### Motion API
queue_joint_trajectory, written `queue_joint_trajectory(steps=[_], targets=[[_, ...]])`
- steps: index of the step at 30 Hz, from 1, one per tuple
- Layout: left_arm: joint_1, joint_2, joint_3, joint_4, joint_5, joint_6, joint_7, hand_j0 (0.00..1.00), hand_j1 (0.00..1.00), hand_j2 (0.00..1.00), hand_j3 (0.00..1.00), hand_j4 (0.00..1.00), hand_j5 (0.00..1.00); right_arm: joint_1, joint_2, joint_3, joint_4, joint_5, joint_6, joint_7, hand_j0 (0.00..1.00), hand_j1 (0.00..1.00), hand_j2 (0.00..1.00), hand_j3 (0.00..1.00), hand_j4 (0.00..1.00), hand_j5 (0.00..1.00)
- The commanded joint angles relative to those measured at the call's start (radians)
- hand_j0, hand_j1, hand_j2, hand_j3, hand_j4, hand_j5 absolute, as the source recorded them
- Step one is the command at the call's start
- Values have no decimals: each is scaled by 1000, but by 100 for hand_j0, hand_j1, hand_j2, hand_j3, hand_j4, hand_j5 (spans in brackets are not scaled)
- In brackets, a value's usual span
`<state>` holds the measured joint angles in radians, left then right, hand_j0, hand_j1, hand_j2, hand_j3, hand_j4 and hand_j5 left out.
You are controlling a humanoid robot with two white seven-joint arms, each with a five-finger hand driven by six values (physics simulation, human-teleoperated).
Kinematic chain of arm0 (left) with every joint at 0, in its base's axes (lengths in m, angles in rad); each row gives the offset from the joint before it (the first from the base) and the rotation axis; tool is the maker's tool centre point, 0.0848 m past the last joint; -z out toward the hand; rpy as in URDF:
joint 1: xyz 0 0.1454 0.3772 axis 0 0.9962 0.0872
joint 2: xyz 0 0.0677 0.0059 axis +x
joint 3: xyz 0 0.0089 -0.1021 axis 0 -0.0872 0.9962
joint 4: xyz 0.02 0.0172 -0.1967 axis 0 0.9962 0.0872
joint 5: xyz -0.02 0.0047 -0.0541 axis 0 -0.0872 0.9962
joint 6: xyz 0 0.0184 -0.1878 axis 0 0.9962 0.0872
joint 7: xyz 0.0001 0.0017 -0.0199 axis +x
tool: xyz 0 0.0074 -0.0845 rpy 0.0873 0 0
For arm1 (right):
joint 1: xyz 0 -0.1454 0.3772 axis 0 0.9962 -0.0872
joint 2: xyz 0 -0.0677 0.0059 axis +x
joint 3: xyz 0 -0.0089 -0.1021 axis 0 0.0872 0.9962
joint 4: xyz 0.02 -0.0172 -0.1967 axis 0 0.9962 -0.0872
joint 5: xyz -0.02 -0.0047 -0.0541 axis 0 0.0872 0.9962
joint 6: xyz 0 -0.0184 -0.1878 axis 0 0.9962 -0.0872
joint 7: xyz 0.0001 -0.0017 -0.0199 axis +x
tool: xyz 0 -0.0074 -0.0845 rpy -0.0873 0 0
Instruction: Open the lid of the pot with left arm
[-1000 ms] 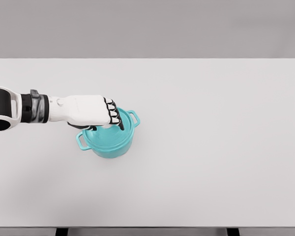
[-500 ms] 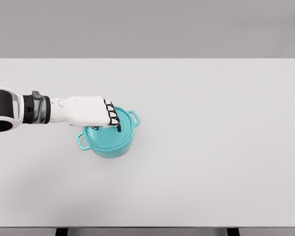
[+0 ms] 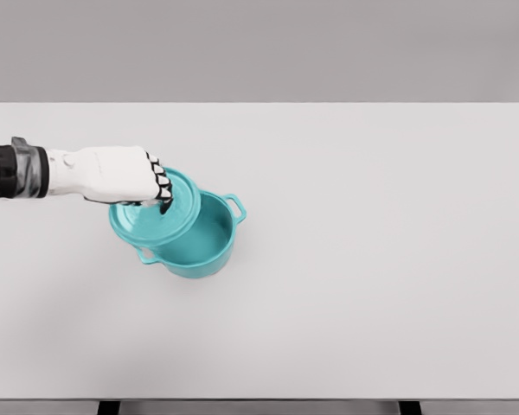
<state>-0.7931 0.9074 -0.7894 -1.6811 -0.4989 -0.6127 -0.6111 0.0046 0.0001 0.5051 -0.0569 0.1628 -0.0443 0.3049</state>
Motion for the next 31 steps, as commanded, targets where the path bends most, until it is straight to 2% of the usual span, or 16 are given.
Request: queue_joint_trajectory(steps=[1, 3, 6, 8, 9, 12, 14, 18, 20, 21, 22, 23, 24, 25, 27, 31], targets=[[-2, 70, 6, 17, -1, 2, 0, 48, 48, 48, 48, 48, 48, 0, 0, 1, 0, 0, 0, 0, 100, 100, 100, 100, 100, 100], [-12, 84, 9, 90, -6, 2, 0, 48, 48, 48, 48, 48, 48, 0, 0, 0, 0, 0, 0, 0, 100, 100, 100, 100, 100, 100], [-20, 73, 9, 214, -112, 4, 0, 48, 48, 48, 48, 48, 48, 0, 0, 0, 0, 0, 0, 0, 100, 100, 100, 100, 100, 100], [-21, 68, 9, 248, -118, 4, 0, 50, 50, 50, 50, 50, 50, 0, 0, 0, 0, 0, 0, 0, 100, 100, 100, 100, 100, 100], [-21, 65, 9, 258, -118, 5, 0, 55, 55, 55, 55, 55, 55, 0, 0, 0, 0, 0, 0, 0, 100, 100, 100, 100, 100, 100], [-21, 47, 9, 271, -115, 10, 0, 80, 80, 80, 80, 80, 80, 0, 0, 0, 0, 0, 0, 0, 100, 100, 100, 100, 100, 100], [-23, 45, 10, 308, -110, 10, 0, 91, 91, 91, 91, 91, 91, 0, 0, 0, 0, 0, 0, 0, 100, 100, 100, 100, 100, 100], [-29, 44, 12, 350, -105, 11, 0, 100, 100, 100, 100, 100, 100, 0, 0, 0, 0, 0, 0, 0, 100, 100, 100, 100, 100, 100], [-29, 34, 25, 351, -102, 10, 0, 100, 100, 100, 100, 100, 100, 0, 0, 0, 0, 0, 0, 0, 100, 100, 100, 100, 100, 100], [-29, 34, 25, 360, -81, 10, 0, 100, 100, 100, 100, 100, 100, 0, 0, 0, 0, 0, 0, 0, 100, 100, 100, 100, 100, 100], [-29, 34, 29, 403, 11, 10, 0, 100, 100, 100, 100, 100, 100, 0, 0, 0, 0, 0, 0, 0, 100, 100, 100, 100, 100, 100], [-28, 2, 68, 466, 124, 8, 0, 100, 100, 100, 100, 100, 100, 0, 0, 0, 0, 0, 0, 0, 100, 100, 100, 100, 100, 100], [-26, -27, 99, 523, 166, 8, 0, 100, 100, 100, 100, 100, 100, 0, 0, 1, 0, 0, 0, 0, 100, 100, 100, 100, 100, 100], [-26, -59, 121, 583, 174, 8, 0, 100, 100, 100, 100, 100, 100, 0, 0, 0, 0, 0, 0, 0, 100, 100, 100, 100, 100, 100], [-28, -93, 128, 644, 171, 10, 0, 100, 100, 100, 100, 100, 100, 0, 0, 0, 0, 0, 0, 0, 100, 100, 100, 100, 100, 100], [-29, -96, 142, 662, 166, 8, 0, 100, 100, 100, 100, 100, 100, 0, 0, 0, 0, 0, 0, 0, 100, 100, 100, 100, 100, 100]])
